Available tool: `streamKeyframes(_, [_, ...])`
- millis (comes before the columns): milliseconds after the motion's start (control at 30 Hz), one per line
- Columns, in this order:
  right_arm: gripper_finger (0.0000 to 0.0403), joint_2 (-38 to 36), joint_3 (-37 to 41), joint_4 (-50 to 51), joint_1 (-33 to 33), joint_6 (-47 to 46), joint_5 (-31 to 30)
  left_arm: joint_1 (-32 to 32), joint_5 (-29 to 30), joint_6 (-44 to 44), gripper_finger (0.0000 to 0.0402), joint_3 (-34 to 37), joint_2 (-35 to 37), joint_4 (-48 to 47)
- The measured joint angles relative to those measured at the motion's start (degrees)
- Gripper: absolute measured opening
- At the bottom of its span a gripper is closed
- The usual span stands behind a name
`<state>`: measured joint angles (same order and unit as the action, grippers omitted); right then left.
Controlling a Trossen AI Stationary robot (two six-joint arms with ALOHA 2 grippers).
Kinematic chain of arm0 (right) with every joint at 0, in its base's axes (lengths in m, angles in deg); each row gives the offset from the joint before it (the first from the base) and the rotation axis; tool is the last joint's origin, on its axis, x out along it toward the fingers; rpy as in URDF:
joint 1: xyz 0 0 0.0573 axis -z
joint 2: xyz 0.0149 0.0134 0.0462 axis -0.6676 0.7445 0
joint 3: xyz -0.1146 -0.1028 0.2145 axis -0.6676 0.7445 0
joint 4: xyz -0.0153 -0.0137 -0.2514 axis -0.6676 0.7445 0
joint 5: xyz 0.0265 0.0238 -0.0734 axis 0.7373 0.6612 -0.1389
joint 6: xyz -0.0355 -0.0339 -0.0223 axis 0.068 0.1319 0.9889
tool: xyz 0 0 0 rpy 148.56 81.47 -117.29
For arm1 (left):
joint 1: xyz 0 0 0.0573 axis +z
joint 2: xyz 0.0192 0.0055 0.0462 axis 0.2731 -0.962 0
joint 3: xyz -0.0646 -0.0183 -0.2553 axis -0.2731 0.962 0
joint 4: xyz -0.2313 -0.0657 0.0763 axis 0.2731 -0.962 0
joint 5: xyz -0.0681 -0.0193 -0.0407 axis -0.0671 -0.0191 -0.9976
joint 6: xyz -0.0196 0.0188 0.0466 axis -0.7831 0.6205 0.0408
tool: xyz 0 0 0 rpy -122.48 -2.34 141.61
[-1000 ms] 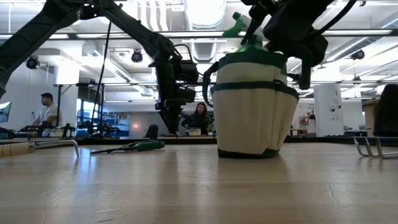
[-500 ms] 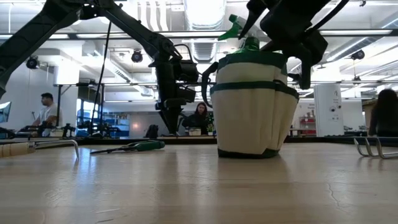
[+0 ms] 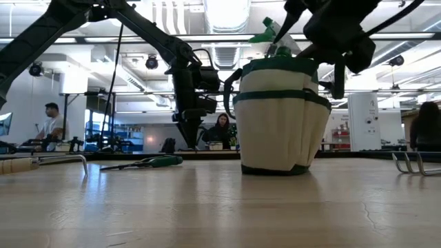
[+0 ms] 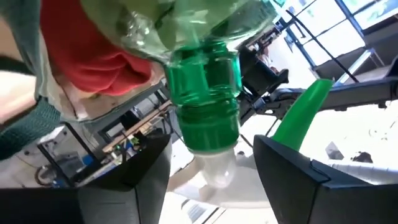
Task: Pick & Place Garden tools in Gardening bag
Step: Put the right hand rake into the pocket of the gardening bag
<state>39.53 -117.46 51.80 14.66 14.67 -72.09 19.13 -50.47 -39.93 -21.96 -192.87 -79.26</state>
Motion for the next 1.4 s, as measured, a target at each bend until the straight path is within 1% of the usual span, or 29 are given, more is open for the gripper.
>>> streamKeyframes(167, [0.0207, -0.09, -0.4, 0.09, -2.09, -4.85, 0.05, 0.0, 0.0, -0.01, 0.0207, 0.0, 0.0, 0.04])
streamKeyframes(300, [0.0195, -0.13, -1.87, 0.16, -3.84, -10.55, 1.75, 0.0, -0.01, -0.01, 0.0207, -0.01, 0.0, 0.04])
streamKeyframes(367, [0.019, -0.13, -2.58, 0.33, -4.64, -12.04, 1.62, 0.0, -0.01, -0.01, 0.0207, 0.0, 0.0, 0.04])
streamKeyframes(533, [0.0177, -0.85, -5.39, 0.46, -6.06, -16.77, -2.84, 0.0, -0.01, -0.01, 0.0207, 0.0, 0.0, 0.07])
streamKeyframes(633, [0.017, -2.84, -7.8, 0.52, -6.92, -22.84, -4.53, 0.01, -0.01, -0.01, 0.0207, 0.0, 0.0, 0.08])
streamKeyframes(733, [0.0163, -5.79, -10.61, 0.53, -7.99, -30.69, -4.45, 0.02, -0.01, 0.0, 0.0207, 0.0, 0.0, 0.4])
streamKeyframes(767, [0.016, -7.06, -11.58, 0.5, -8.24, -33.15, -3.61, 0.0, -0.01, -0.02, 0.0207, 0.0, 0.0, 0.42])
streamKeyframes(833, [0.0154, -10.01, -13.18, 0.72, -8.39, -38.71, 0.85, 0.02, -0.01, -0.02, 0.0207, -0.02, 0.0, 0.63])
streamKeyframes(867, [0.015, -11.84, -13.96, 1.55, -8.41, -42.08, 4.64, 0.01, -0.01, -0.01, 0.0207, 0.0, 0.0, 0.85])
streamKeyframes(900, [0.0147, -13.5, -14.75, 2.59, -8.33, -45.5, 9.62, 0.01, -0.01, -0.02, 0.0207, 0.0, 0.0, 0.92])
streamKeyframes(1033, [0.0133, -21.28, -16.04, 5.64, -5.17, -57.14, 33.64, 0.02, -0.01, -0.02, 0.0207, 0.0, 0.0, 0.92])
streamKeyframes(1100, [0.0127, -25.37, -15.63, 5.62, -3.05, -60.91, 43.42, 0.02, -0.01, -0.02, 0.0207, 0.0, 0.0, 0.94])
streamKeyframes(1133, [0.0124, -27.45, -15.2, 5.64, -1.92, -62.19, 47.2, 0.02, -0.01, -0.01, 0.0207, 0.0, 0.0, 0.94])
streamKeyframes(1200, [0.0119, -31.27, -14.07, 5.47, -0.26, -63.55, 52.21, 0.02, -0.01, -0.01, 0.0207, 0.0, 0.0, 0.94])
streamKeyframes(1233, [0.0117, -33.07, -13.27, 5.42, 0.24, -63.6, 53.51, 0.02, -0.01, 0.0, 0.0207, 0.0, 0.0, 0.95])
streamKeyframes(1400, [0.0107, -40.53, -9.71, 5.09, 0.87, -62.99, 54.22, 0.02, -0.01, -0.02, 0.0207, 0.0, 0.0, 0.96])
